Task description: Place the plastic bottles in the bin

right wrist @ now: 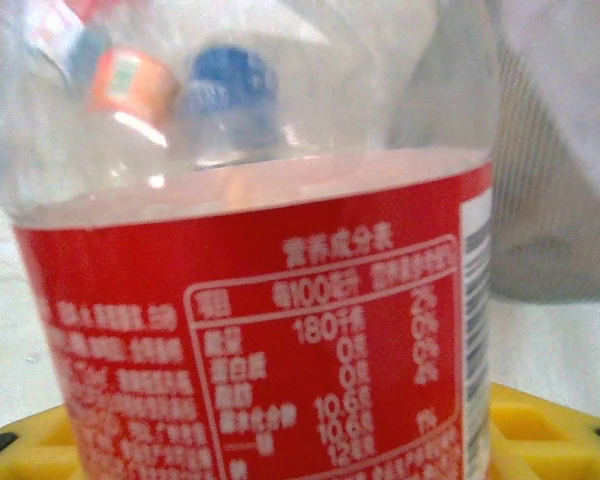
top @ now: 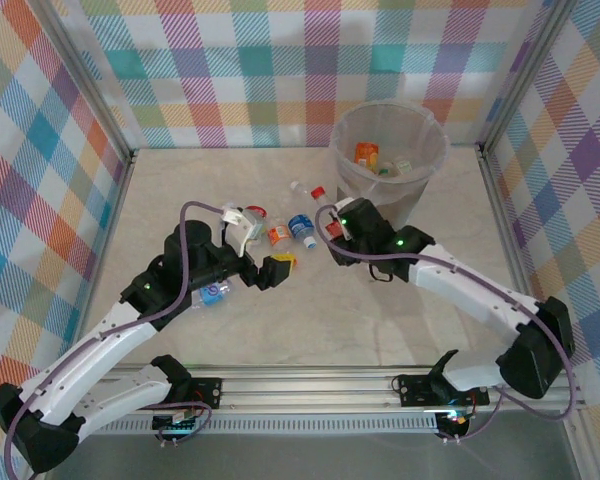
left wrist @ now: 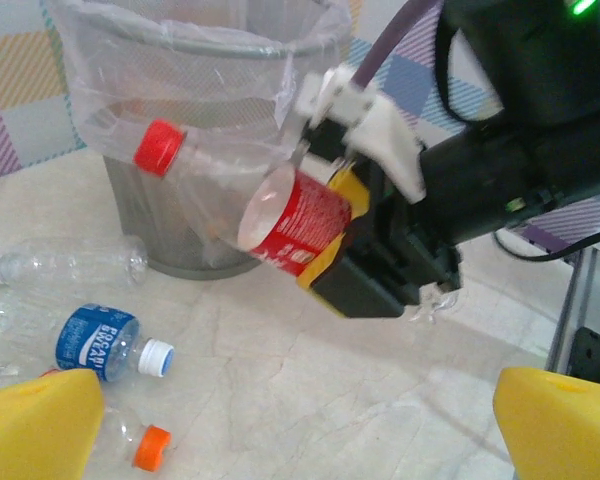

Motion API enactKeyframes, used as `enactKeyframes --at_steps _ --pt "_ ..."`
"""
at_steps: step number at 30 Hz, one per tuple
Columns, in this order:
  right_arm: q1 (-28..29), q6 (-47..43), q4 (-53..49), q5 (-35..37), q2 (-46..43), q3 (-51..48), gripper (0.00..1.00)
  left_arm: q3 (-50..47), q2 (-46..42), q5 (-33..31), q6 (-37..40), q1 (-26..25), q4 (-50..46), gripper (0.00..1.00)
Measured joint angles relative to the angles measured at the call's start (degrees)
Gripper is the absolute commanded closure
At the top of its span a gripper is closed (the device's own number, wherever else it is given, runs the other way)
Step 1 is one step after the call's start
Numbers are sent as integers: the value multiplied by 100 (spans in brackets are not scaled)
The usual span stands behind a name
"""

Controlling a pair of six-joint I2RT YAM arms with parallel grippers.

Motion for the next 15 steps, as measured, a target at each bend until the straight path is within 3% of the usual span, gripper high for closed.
enactKeyframes --at_steps 7,15 --pt "0 70 -76 -214 -424 719 44 -42 -127 -144 -85 2 153 0" --pt "0 -120 -286 20 -330 2002 44 -42 -125 -192 -103 2 149 0"
